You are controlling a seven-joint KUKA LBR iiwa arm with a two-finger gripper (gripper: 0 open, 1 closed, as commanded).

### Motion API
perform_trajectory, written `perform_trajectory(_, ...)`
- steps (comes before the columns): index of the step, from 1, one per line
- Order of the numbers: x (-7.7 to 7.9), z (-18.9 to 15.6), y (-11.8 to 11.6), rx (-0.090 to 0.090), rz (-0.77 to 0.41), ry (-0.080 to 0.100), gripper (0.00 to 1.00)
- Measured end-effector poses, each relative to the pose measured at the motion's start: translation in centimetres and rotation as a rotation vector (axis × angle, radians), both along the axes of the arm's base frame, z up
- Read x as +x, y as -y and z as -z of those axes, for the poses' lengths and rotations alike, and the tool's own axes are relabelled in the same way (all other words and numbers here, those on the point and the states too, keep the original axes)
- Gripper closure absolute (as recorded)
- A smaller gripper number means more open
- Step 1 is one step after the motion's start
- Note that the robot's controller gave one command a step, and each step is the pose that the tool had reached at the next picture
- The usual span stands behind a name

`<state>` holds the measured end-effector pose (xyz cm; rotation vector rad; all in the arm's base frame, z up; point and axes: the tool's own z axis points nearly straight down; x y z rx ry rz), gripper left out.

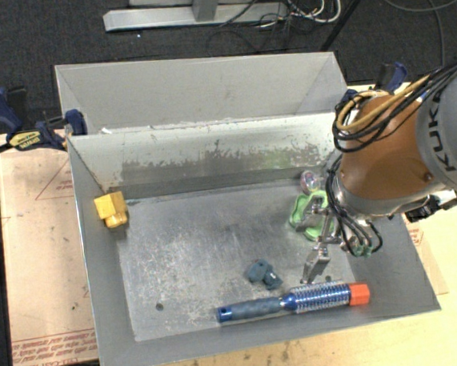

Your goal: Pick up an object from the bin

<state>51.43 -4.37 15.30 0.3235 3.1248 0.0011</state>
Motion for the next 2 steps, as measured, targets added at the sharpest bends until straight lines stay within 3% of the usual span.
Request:
perform_trajectory(1, 0.00, 0.00, 0.00, 0.000, 0.000, 0.000, 1.00)
perform_trajectory(2, 0.00, 0.00, 0.01, 0.000, 0.000, 0.000, 0.00)
